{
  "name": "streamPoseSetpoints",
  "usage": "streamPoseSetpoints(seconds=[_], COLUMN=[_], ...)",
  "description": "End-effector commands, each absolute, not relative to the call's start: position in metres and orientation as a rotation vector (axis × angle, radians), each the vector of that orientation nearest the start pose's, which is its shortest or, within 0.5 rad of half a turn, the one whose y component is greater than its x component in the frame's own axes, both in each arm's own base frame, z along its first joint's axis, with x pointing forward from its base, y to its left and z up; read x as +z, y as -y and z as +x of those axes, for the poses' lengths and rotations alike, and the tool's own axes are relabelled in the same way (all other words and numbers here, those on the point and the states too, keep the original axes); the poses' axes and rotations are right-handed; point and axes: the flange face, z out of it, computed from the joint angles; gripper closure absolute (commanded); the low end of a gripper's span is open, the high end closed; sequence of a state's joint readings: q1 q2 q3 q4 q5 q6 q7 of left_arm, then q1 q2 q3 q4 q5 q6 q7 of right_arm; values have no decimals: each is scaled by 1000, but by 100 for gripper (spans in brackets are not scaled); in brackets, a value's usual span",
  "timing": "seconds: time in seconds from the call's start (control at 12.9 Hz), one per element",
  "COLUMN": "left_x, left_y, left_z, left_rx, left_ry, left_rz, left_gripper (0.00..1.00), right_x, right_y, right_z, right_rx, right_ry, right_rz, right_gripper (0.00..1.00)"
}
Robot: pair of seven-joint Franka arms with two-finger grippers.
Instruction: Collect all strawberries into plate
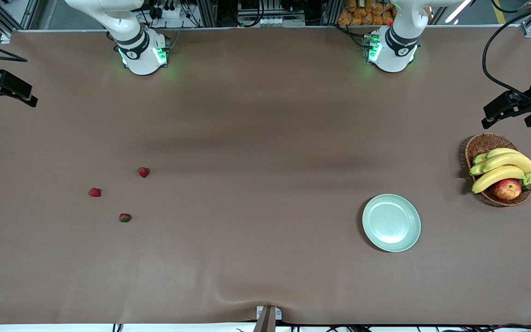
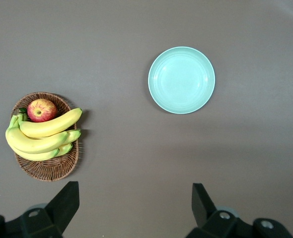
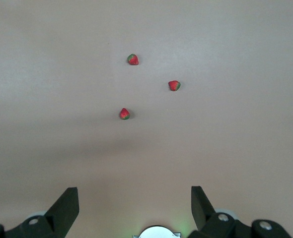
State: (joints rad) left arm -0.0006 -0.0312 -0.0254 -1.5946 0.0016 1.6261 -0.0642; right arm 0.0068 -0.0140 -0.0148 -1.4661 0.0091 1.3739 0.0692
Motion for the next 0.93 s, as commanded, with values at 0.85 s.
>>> streamPoseSetpoints(seconds=[0.85], left_x=[634], left_y=[13], left_z=[554], left_rx=[-74], left_ry=[61], left_rz=[-3166], left_gripper=[0], right_x=[587], right_y=[-50], right_z=[578], right_rx=[280], right_ry=[25], right_rz=[-3134], right_gripper=[0])
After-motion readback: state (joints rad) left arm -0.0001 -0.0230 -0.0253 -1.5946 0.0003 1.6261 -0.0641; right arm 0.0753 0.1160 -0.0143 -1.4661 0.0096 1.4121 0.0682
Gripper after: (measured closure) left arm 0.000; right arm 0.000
